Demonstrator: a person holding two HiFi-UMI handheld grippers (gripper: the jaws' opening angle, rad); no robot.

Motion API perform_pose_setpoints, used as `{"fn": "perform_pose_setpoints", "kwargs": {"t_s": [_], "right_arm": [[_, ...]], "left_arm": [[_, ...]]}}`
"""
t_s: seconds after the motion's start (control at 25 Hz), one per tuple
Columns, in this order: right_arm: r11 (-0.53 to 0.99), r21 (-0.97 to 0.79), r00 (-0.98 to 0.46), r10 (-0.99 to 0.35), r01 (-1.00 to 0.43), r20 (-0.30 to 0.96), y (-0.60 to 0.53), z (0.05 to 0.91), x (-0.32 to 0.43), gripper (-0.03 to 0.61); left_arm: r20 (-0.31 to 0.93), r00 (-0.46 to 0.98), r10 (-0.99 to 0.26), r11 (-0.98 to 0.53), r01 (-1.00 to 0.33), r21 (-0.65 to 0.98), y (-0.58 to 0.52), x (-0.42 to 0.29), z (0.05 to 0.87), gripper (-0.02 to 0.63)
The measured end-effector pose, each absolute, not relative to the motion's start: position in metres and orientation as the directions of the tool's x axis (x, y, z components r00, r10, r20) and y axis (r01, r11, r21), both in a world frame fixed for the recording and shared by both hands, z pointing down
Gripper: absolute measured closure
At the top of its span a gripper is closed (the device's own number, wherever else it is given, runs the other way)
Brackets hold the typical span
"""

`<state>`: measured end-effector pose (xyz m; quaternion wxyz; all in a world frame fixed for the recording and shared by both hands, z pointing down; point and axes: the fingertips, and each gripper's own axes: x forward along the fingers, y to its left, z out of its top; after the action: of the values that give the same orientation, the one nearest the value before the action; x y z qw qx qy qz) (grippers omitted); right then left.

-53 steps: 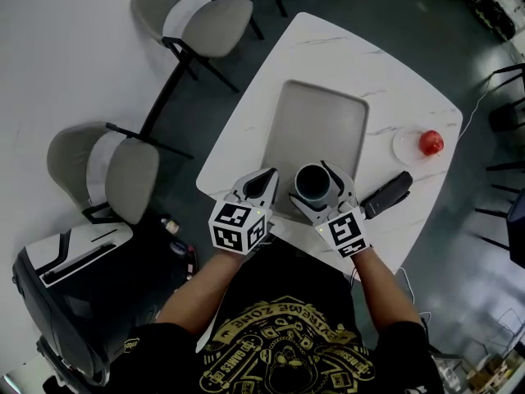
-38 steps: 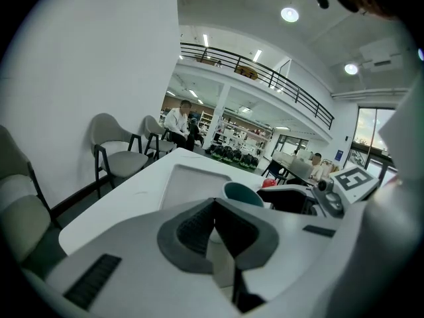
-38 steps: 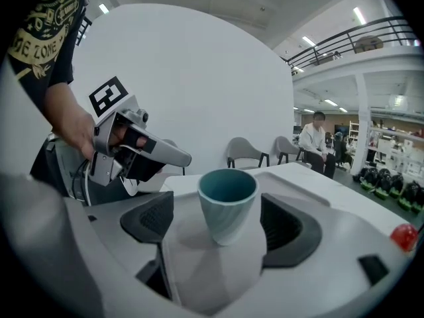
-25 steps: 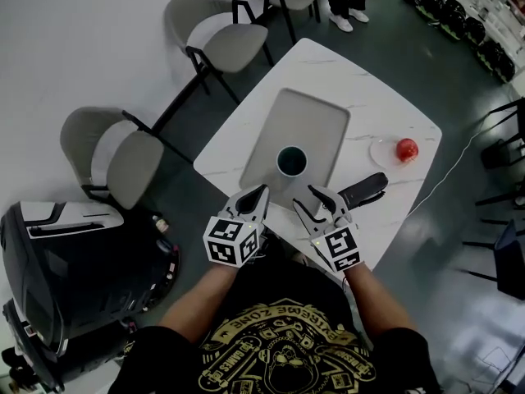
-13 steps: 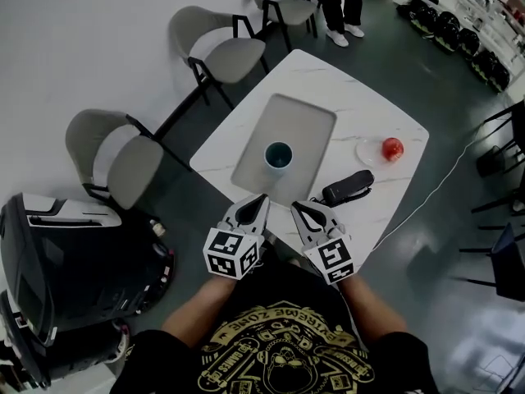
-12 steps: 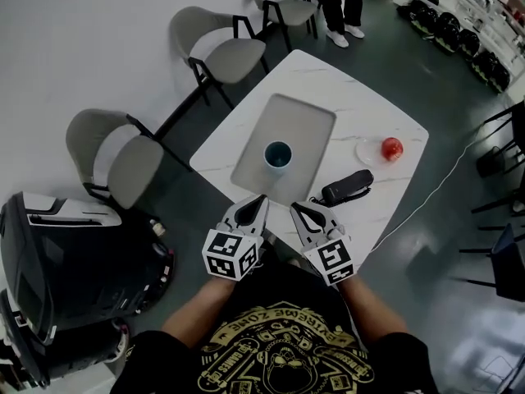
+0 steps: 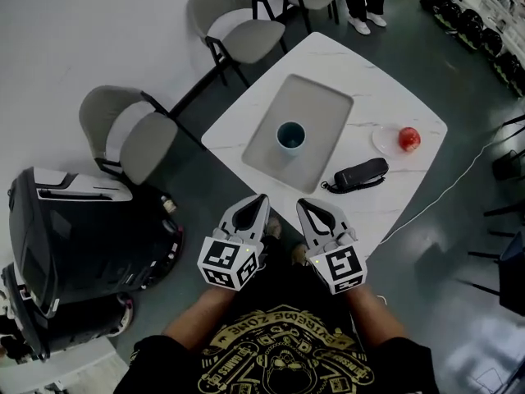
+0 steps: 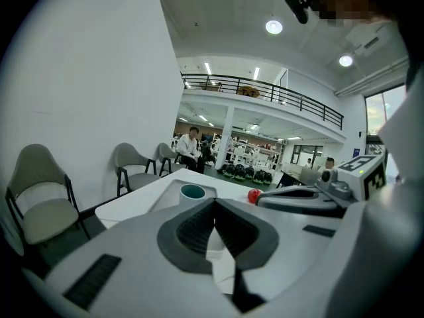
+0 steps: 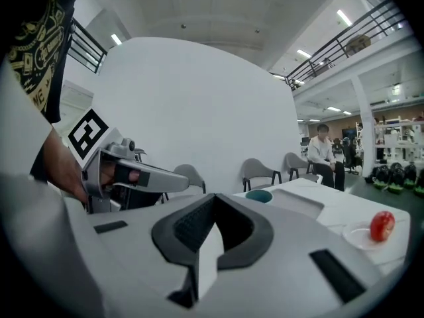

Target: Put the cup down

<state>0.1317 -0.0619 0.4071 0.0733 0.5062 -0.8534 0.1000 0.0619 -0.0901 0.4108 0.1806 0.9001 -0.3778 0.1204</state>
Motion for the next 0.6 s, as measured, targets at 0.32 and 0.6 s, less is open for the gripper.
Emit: {"fn": "perform_pose_setpoints", "kwargs": {"t_s": [0.32, 0.6], "right_arm": [[0.452, -0.124, -0.469, -0.857, -0.883, 0.214, -0.070, 0.384, 0.125, 0.572], [0.528, -0.104, -0.537, -0.818, -0.843, 0.205, -0.049, 0.377, 0.082, 0.572]], "left_arm": [[0.333, 0.657, -0.676, -0.617, -0.752, 0.231, -0.076, 0.039, 0.396, 0.604], [0.300, 0.628, -0.718, -0.586, -0.778, 0.227, -0.055, 0.004, 0.391, 0.604]]}}
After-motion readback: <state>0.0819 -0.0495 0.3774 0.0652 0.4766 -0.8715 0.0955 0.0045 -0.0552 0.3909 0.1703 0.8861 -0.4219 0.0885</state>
